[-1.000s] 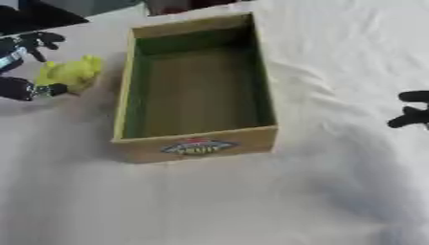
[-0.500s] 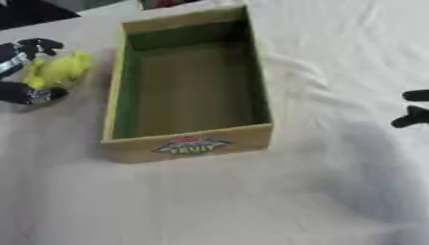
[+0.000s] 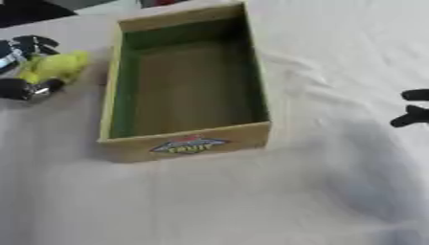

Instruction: Pick up objects on the table and place them in the box.

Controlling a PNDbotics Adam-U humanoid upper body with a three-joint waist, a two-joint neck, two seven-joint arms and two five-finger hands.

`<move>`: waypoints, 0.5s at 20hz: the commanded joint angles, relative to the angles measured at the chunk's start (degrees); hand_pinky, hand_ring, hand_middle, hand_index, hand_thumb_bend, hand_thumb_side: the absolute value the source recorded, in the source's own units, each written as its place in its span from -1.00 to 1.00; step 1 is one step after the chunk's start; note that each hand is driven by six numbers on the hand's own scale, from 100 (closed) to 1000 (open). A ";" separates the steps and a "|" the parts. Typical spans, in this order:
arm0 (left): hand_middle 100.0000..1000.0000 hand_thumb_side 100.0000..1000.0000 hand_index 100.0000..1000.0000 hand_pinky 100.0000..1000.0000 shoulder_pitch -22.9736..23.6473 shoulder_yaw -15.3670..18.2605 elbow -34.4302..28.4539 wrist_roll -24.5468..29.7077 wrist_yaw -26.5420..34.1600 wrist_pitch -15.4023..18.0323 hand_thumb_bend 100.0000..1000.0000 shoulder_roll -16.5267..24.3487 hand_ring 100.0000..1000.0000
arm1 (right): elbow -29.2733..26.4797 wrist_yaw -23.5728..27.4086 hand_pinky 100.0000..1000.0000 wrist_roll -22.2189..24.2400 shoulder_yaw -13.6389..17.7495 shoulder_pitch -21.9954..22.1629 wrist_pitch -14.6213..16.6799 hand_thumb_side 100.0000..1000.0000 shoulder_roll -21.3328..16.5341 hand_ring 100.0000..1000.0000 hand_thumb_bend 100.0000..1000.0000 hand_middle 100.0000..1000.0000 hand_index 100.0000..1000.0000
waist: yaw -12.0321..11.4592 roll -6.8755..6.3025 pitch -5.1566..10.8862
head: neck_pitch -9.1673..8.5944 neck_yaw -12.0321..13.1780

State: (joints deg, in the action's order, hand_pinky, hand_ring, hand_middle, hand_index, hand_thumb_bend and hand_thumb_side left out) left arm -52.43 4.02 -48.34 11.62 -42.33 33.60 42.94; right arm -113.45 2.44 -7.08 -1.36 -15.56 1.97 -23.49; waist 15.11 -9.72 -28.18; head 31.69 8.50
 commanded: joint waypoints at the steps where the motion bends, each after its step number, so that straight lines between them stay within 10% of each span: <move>1: 0.71 0.16 0.44 0.17 0.04 0.07 0.71 1.36 0.21 -0.26 -0.50 2.30 0.64 | -1.14 0.23 0.68 0.05 0.33 -0.08 0.01 0.49 -1.23 0.03 -1.00 0.34 0.97 | -0.09 0.39 1.07 | 0.17 0.30; 5: 0.68 -0.41 0.42 0.13 0.17 -0.33 1.74 4.65 2.22 -0.14 -0.97 2.12 0.61 | -1.14 0.25 0.68 0.05 0.43 0.02 0.04 0.48 -1.05 0.03 -1.00 0.34 0.97 | -0.08 0.39 1.16 | 0.21 0.48; 10: 0.52 -0.84 0.28 -0.04 -0.04 0.00 1.45 8.33 4.18 -1.91 -1.00 2.22 0.47 | -1.14 0.28 0.68 0.05 0.50 0.04 0.02 0.48 -0.91 0.03 -1.00 0.34 0.97 | -0.04 0.50 1.24 | 0.17 0.72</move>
State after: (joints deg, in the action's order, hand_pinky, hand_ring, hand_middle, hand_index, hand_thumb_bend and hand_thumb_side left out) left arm -52.95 4.06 -47.98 18.54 -38.14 32.32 43.68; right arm -113.45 2.45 -7.08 -1.37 -15.35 1.97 -23.49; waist 15.11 -9.75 -28.05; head 31.70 8.98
